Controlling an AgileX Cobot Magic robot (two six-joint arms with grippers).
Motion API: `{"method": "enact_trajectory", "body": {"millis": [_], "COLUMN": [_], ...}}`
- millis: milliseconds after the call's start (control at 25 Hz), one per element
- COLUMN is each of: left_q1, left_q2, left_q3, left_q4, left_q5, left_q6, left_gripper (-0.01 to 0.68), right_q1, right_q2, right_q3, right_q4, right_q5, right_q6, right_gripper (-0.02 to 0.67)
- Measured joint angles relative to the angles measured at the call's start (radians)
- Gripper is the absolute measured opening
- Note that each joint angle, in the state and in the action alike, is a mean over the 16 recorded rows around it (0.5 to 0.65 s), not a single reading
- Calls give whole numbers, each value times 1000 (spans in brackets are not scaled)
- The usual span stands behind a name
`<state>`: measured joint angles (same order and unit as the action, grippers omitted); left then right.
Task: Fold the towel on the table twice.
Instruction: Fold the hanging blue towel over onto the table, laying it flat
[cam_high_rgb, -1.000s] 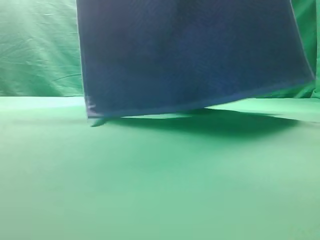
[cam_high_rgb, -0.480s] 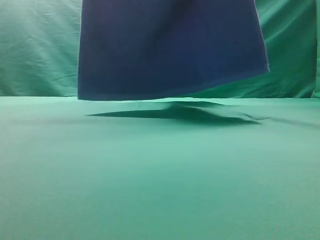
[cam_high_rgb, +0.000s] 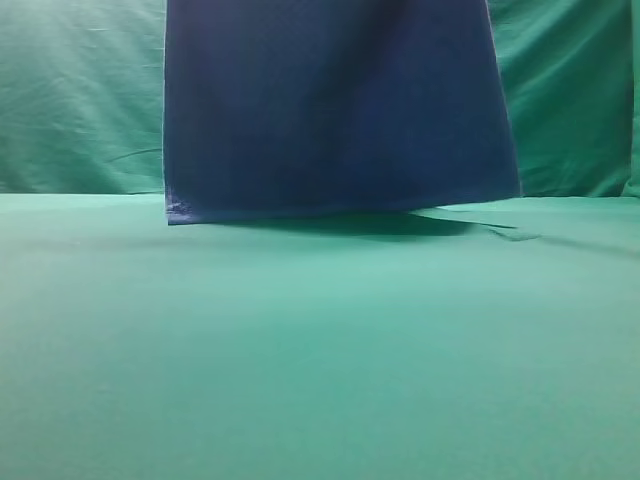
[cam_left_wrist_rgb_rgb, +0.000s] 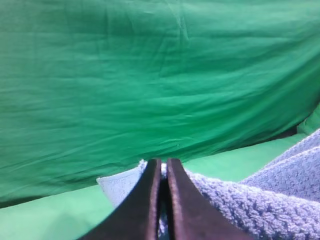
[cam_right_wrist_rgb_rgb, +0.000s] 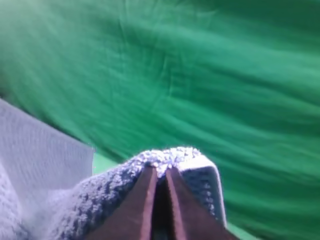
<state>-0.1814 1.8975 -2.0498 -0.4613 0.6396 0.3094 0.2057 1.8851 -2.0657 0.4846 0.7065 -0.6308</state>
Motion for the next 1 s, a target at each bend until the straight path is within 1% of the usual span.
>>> {"method": "enact_trajectory", "body": {"millis": [320, 600, 800, 1000], "left_q1": [0, 0, 0, 0], "left_q2": [-37, -84, -125, -193], "left_q3": [0, 6, 65, 196], "left_q4": [39, 71, 87, 81], "left_q5": [147, 245, 273, 257], "left_q6": [-9, -32, -49, -60], "left_gripper": [0, 0, 0, 0], "right_q1": [0, 0, 0, 0], "right_q2": [-49, -119, -183, -262], "right_q3": [-1, 26, 119, 265], "right_q4": [-157, -226, -246, -251], "right_q5": [196, 306, 324, 305], "right_q6": [83, 111, 116, 119], "right_gripper": [0, 0, 0, 0]}}
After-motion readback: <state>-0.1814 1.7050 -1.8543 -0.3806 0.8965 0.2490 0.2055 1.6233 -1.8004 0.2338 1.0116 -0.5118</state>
